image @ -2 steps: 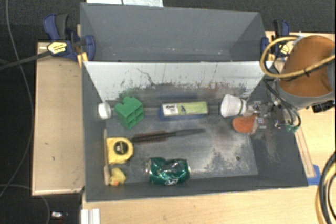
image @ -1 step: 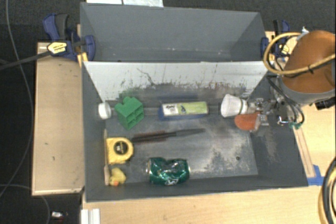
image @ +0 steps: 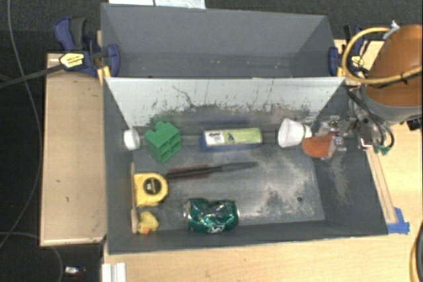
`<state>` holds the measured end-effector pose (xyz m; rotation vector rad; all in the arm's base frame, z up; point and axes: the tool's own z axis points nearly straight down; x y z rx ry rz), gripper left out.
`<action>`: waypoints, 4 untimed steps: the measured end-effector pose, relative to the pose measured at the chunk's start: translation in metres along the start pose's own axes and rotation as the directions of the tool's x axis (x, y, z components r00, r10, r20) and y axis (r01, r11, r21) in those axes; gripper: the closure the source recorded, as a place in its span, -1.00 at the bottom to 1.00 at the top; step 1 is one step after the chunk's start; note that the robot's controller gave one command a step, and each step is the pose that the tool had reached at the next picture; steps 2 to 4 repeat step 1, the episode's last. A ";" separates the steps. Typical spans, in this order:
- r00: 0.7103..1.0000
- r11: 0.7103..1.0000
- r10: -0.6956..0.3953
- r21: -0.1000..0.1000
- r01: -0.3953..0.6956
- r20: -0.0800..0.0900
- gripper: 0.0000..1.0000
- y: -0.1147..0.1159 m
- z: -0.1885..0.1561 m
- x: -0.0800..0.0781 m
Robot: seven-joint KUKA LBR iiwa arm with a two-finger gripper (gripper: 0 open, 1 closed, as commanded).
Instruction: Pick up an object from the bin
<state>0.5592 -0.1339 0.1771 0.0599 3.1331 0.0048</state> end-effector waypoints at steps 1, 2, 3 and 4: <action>1.000 1.000 0.000 0.001 0.000 0.004 1.00 0.000 -0.021 -0.001; 1.000 1.000 0.000 0.001 0.000 0.004 1.00 0.000 -0.021 -0.001; 1.000 1.000 0.000 0.001 0.000 0.004 1.00 0.000 -0.021 -0.001; 1.000 1.000 0.000 0.001 0.000 0.004 1.00 0.000 -0.021 -0.001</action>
Offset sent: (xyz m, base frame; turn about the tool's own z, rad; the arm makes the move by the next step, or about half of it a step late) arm 0.0014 -0.0002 0.0577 -0.0003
